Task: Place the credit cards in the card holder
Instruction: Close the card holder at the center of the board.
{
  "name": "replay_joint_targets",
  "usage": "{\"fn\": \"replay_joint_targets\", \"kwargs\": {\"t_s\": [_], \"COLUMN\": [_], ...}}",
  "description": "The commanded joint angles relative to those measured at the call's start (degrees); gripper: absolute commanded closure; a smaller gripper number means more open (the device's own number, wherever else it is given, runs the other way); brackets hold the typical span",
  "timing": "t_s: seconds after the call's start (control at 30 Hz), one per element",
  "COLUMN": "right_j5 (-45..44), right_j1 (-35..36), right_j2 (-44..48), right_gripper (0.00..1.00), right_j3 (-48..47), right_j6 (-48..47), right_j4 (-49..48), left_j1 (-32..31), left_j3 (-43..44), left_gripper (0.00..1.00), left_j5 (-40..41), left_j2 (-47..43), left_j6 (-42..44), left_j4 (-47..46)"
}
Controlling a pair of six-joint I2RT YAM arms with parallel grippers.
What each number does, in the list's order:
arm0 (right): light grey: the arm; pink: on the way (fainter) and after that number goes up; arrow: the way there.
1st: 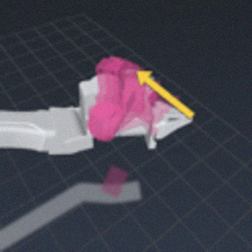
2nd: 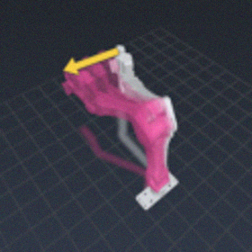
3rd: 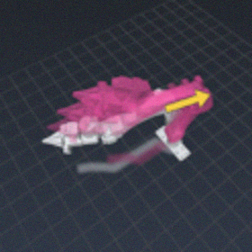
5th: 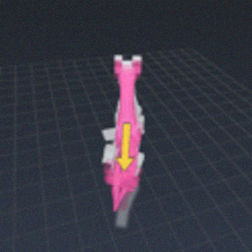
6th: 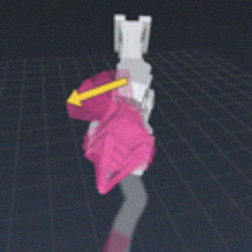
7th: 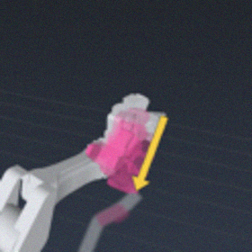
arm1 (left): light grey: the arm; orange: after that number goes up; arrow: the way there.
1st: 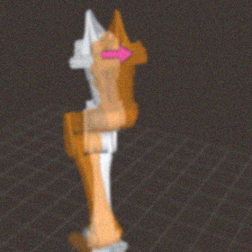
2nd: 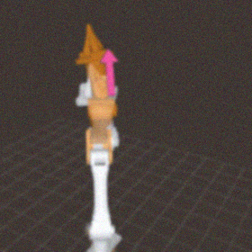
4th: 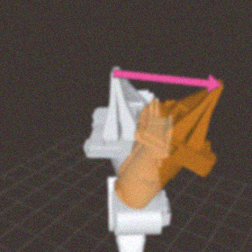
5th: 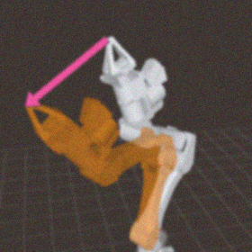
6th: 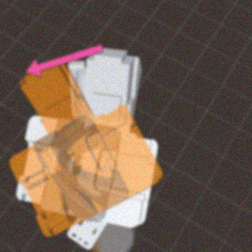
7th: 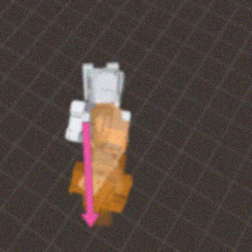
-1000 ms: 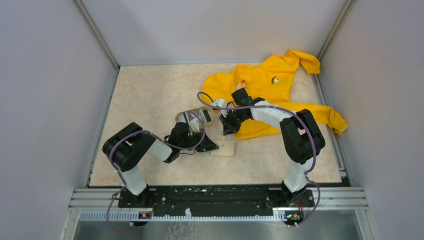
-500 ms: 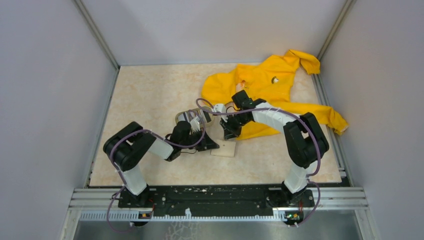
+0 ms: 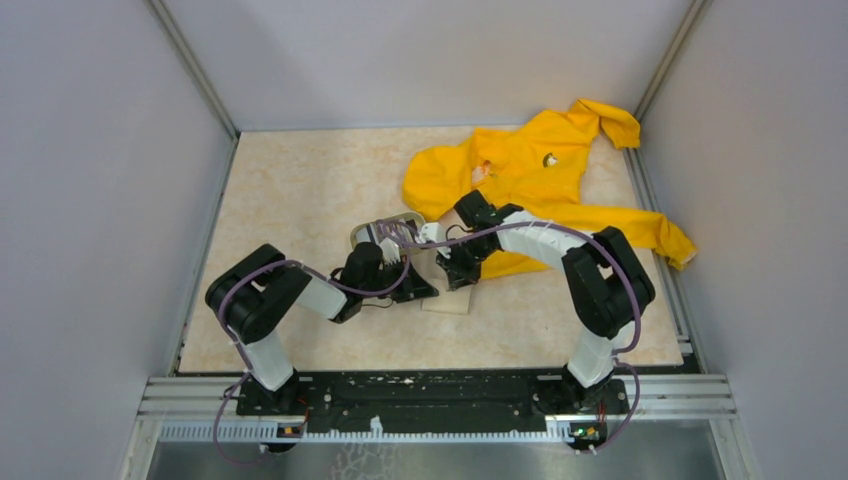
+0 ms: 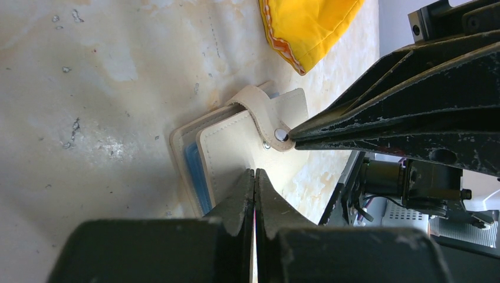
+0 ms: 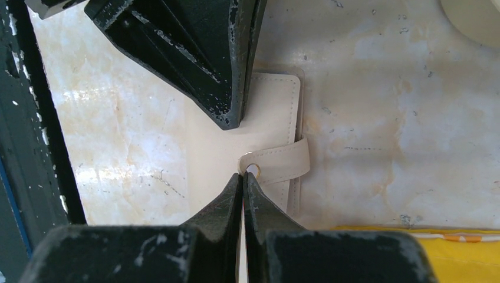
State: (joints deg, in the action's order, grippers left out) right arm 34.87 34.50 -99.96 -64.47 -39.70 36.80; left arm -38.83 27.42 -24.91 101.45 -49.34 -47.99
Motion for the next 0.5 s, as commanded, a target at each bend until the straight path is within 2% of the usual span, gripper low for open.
{"fn": "replay_joint_targets", "kwargs": {"t_s": [0.0,0.47], "right_j5": [-0.77,-1.79], "right_j1": [1.57,3.18], "right_j2": [1.15,1.00], "right_gripper": [1.00,1.00], "right_j3": [0.06,0.04], "right_j6": [-1.16,0.70], "right_j4": [0.23,-1.43], "left_j1": [0.24,0.26], "left_j3": [-1.07,-1.14], "left_gripper": [0.99,0.99], "left_j5": [3.05,2.58], "left_j2": [0.63,0.85], "left_j6": [1.03,0.90], "left_j4": [1.88,1.51]}}
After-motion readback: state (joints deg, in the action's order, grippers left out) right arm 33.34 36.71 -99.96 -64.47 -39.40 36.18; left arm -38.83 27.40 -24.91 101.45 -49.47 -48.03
